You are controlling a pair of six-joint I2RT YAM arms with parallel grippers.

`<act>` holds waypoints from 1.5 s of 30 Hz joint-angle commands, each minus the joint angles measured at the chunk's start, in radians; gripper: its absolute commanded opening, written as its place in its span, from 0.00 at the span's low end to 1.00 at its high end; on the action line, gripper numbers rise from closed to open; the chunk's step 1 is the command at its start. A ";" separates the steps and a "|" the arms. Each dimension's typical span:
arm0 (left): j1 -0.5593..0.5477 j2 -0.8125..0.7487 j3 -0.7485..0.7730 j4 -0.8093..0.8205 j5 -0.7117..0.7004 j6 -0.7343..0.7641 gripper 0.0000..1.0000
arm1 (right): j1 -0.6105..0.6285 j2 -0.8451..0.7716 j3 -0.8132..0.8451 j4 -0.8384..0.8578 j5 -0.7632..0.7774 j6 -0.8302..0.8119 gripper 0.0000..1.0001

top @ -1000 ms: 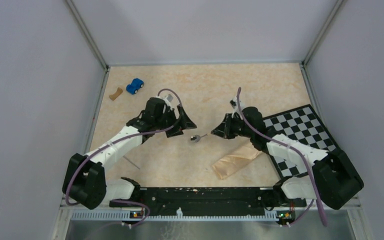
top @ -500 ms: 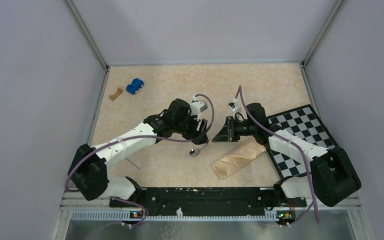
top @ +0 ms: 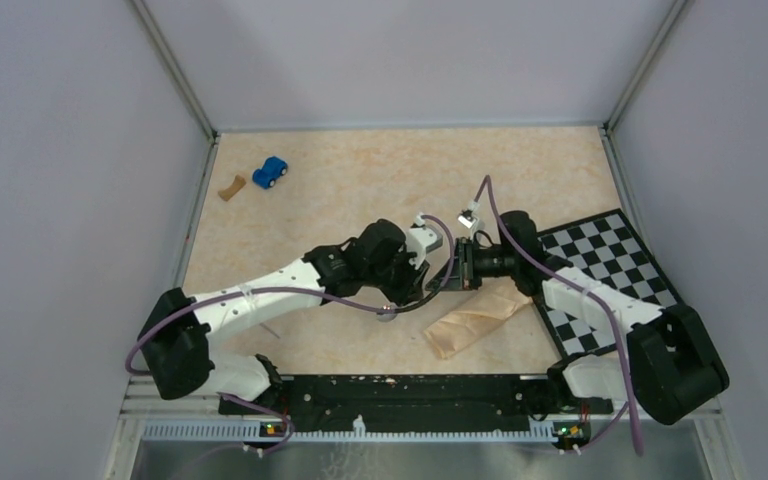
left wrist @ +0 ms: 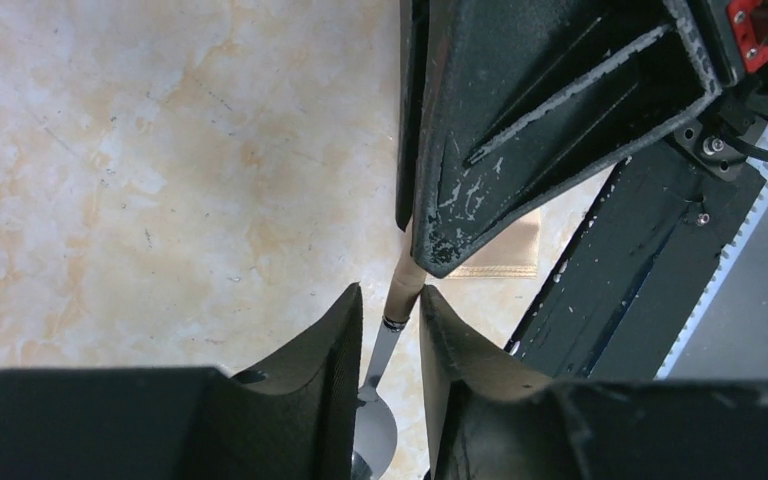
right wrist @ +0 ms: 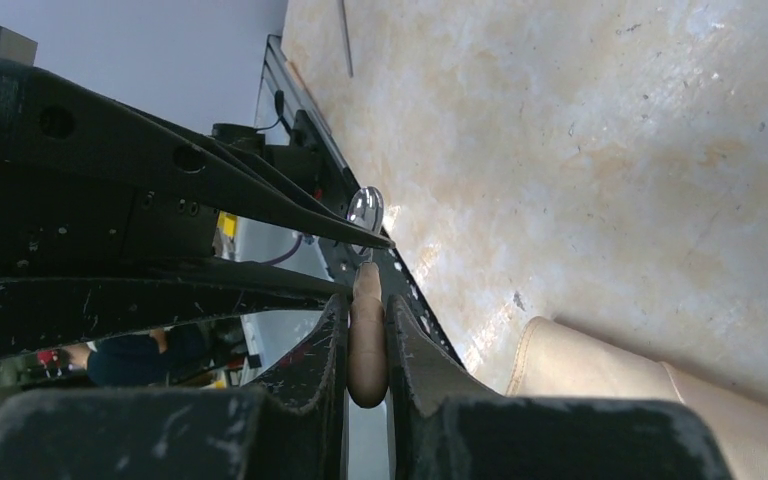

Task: Fold the napkin into a case and place the utensils inside
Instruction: Pass from the right arm to the left

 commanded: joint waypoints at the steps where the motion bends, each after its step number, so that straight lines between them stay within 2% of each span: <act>1: -0.003 -0.064 -0.014 0.008 -0.048 0.032 0.32 | -0.008 -0.039 -0.005 0.039 -0.029 0.011 0.00; 8: -0.021 -0.088 -0.036 -0.028 -0.046 0.039 0.40 | -0.018 -0.053 -0.015 0.039 -0.016 0.023 0.00; 12: -0.029 -0.125 -0.062 -0.029 -0.062 0.039 0.41 | -0.020 -0.053 -0.016 0.040 -0.020 0.026 0.00; 19: -0.037 -0.113 -0.052 -0.018 -0.055 0.051 0.36 | -0.019 -0.057 -0.018 0.053 -0.024 0.041 0.00; 27: -0.059 -0.102 -0.050 -0.001 -0.071 0.057 0.26 | -0.020 -0.066 -0.035 0.084 -0.033 0.069 0.00; 37: -0.072 -0.074 -0.034 0.004 -0.072 0.064 0.26 | -0.020 -0.078 -0.038 0.096 -0.043 0.082 0.00; 39: -0.074 -0.074 -0.034 0.003 -0.077 0.062 0.21 | -0.020 -0.081 -0.039 0.096 -0.045 0.081 0.00; 43: -0.075 -0.097 -0.045 0.014 -0.109 0.062 0.02 | -0.020 -0.083 -0.044 0.084 -0.043 0.069 0.00; 45: -0.075 -0.111 -0.052 0.023 -0.116 0.069 0.00 | -0.020 -0.088 -0.043 0.069 -0.030 0.061 0.00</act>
